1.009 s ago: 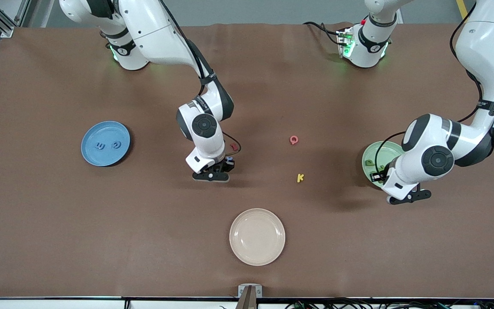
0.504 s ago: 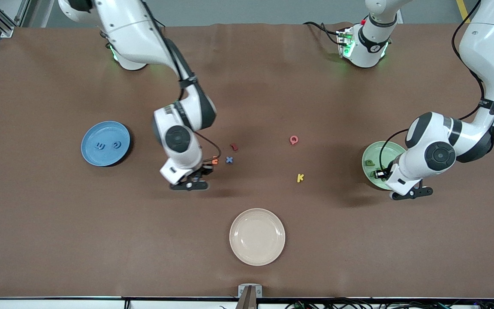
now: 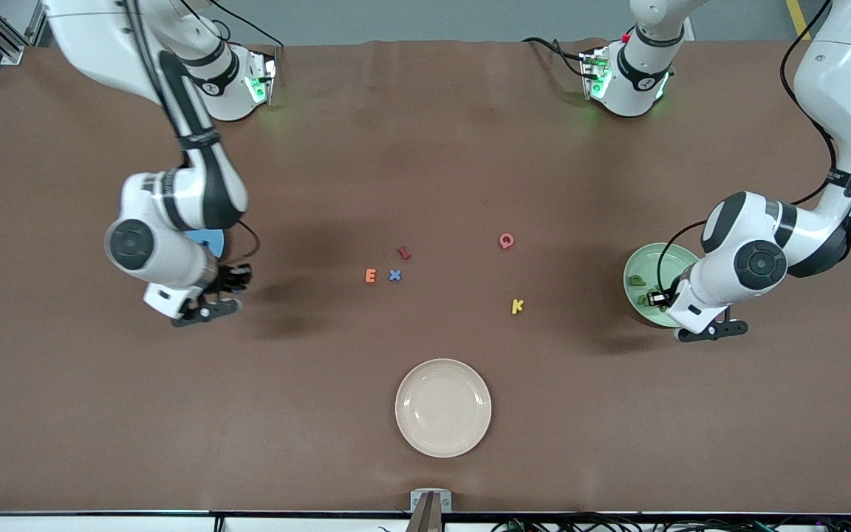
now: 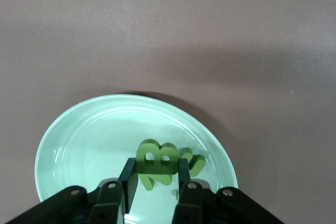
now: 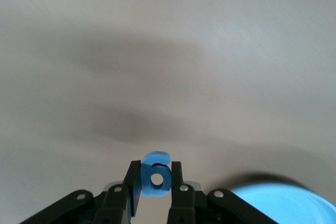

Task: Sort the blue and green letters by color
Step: 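Place the B on the green plate while the right gripper places 6 on blue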

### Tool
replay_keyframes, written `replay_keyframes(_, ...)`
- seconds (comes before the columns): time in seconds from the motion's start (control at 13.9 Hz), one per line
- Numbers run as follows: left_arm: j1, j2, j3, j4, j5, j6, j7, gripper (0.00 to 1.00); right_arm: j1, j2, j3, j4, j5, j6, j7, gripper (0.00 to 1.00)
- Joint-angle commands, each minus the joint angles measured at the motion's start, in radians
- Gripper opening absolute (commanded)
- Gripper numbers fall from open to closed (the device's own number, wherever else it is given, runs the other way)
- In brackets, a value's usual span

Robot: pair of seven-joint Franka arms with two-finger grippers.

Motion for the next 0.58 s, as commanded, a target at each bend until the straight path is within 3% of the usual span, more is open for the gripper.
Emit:
replay_keyframes(0.0, 0.015, -0.03, -0.011, -0.032, 0.017, 0.017, 0.005, 0.01, -0.094, -0.14, 0.023, -0.191, 0.003, 0.046, -0.126, 0.02)
replay_keyframes(0.29, 0.015, -0.027, -0.011, -0.044, 0.017, 0.017, 0.005, 0.02, -0.229, -0.208, 0.023, -0.302, 0.003, 0.042, -0.267, 0.02)
replay_keyframes(0.43, 0.015, -0.026, -0.011, -0.046, 0.015, 0.017, 0.005, 0.03, -0.273, -0.213, 0.025, -0.335, 0.003, 0.04, -0.29, 0.08)
replay_keyframes(0.5, 0.015, -0.026, -0.011, -0.046, 0.015, 0.017, 0.005, 0.03, -0.283, -0.211, 0.023, -0.339, 0.003, 0.031, -0.29, 0.38)
